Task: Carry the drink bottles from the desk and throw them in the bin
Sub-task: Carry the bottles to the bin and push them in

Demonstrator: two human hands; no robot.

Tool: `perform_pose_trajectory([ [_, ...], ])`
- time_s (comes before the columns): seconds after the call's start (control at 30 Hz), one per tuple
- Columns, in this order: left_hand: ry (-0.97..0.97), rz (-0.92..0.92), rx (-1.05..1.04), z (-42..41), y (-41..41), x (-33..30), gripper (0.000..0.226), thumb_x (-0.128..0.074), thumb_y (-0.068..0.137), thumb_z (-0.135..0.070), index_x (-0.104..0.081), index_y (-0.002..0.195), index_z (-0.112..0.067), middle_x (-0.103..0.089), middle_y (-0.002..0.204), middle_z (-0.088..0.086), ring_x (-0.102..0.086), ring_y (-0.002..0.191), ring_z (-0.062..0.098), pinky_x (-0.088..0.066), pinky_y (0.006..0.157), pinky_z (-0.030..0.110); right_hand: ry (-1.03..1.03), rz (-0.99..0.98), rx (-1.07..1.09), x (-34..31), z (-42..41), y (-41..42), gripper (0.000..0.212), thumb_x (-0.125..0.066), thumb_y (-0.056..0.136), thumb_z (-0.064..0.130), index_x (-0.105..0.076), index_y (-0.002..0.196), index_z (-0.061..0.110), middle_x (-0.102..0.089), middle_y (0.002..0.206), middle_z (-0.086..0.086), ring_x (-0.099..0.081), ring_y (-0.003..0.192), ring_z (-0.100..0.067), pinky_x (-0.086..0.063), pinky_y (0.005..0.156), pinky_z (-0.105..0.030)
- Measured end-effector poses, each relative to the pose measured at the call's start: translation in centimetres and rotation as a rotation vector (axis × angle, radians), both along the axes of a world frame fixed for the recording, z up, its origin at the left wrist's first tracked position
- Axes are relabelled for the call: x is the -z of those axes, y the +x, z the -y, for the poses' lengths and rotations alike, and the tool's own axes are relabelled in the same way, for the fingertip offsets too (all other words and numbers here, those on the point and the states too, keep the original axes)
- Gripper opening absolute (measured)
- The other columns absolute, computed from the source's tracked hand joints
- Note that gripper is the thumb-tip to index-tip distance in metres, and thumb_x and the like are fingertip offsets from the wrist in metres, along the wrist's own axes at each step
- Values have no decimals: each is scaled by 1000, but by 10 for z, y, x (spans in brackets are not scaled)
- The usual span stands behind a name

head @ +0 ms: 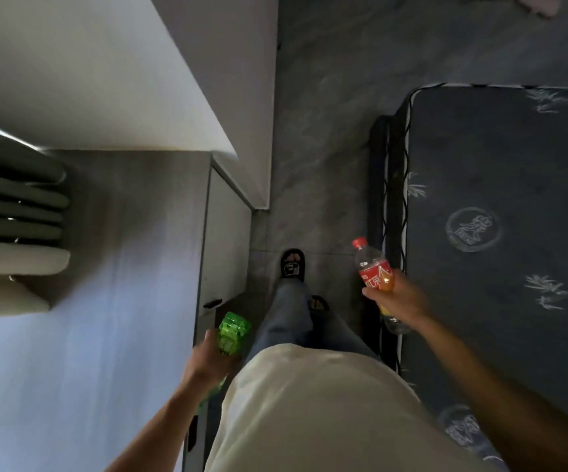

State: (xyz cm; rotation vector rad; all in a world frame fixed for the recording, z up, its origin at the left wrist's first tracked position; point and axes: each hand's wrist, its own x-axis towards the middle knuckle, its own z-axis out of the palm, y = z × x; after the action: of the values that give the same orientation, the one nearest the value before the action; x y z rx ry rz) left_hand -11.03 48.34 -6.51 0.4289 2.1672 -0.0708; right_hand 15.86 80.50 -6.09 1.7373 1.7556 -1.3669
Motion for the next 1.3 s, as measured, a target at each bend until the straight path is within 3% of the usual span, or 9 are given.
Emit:
perform_pose_trajectory([
  [0.17, 11, 41, -36, -71, -44, 9, 75, -77, 71, -45, -47, 134, -19, -73, 110, 13, -68, 101, 37, -54, 78, 36, 28, 27, 50, 11, -52, -30, 58, -73, 59, 66, -56, 103, 33, -68, 88, 7, -67, 83, -16, -57, 83, -44],
  [0.3, 57, 67, -44, -155, -81, 7, 72, -72, 78, -53, -45, 134, -17, -71, 111, 16, -68, 98, 38, -55, 81, 40, -24, 106, 116, 11, -80, -37, 70, -81, 69, 52, -53, 123, 18, -66, 108, -6, -66, 98, -29, -53, 91, -48],
  [0.53, 274, 145, 31, -333, -125, -11, 61, -73, 67, -47, -53, 120, -24, -65, 100, 0, -58, 82, 22, -45, 72, 31, -6, 125, 295, -1, -99, -24, 50, -78, 80, 43, -60, 121, 23, -69, 111, -6, -63, 93, -24, -45, 84, -35],
  [0.73, 365, 133, 150, -464, -141, -10, 58, -71, 60, -48, -50, 110, -28, -65, 96, -2, -65, 89, 24, -45, 68, 29, -125, 141, 434, 11, -155, -13, 37, -80, 81, 14, -65, 112, 0, -70, 98, -25, -68, 95, -45, -53, 90, -59],
  [0.8, 342, 108, 181, -495, -147, -8, 62, -71, 60, -49, -50, 114, -28, -68, 103, 3, -67, 93, 27, -50, 71, 31, -126, 116, 447, 13, -191, -19, 37, -81, 80, 17, -64, 110, 3, -70, 97, -23, -68, 93, -43, -54, 88, -57],
  [0.9, 279, 93, 190, -525, -156, -6, 64, -75, 64, -45, -51, 119, -23, -69, 111, 9, -67, 98, 32, -54, 77, 37, -113, 129, 338, 7, -256, -34, 38, -81, 79, 34, -64, 106, 15, -70, 96, -10, -68, 90, -31, -51, 80, -40],
  [1.0, 228, 76, 150, -538, -169, -2, 64, -81, 65, -43, -53, 117, -19, -71, 110, 12, -68, 99, 34, -51, 75, 35, -70, 97, 255, 5, -328, -61, 51, -78, 82, 40, -57, 123, 19, -65, 109, -8, -62, 91, -20, -48, 79, -32],
  [1.17, 161, 52, 50, -547, -199, 0, 64, -84, 70, -44, -54, 119, -15, -70, 111, 17, -67, 102, 37, -43, 74, 31, -69, 49, 168, 5, -445, -124, 66, -76, 81, 46, -50, 133, 17, -58, 111, -6, -58, 98, -24, -50, 88, -41],
  [1.3, 102, 61, -4, -568, -230, 1, 60, -84, 72, -35, -52, 118, -14, -69, 111, 18, -66, 97, 33, -43, 72, 31, 1, 31, 134, 1, -523, -178, 61, -77, 76, 49, -57, 125, 18, -67, 107, -8, -66, 96, -28, -54, 88, -43],
])
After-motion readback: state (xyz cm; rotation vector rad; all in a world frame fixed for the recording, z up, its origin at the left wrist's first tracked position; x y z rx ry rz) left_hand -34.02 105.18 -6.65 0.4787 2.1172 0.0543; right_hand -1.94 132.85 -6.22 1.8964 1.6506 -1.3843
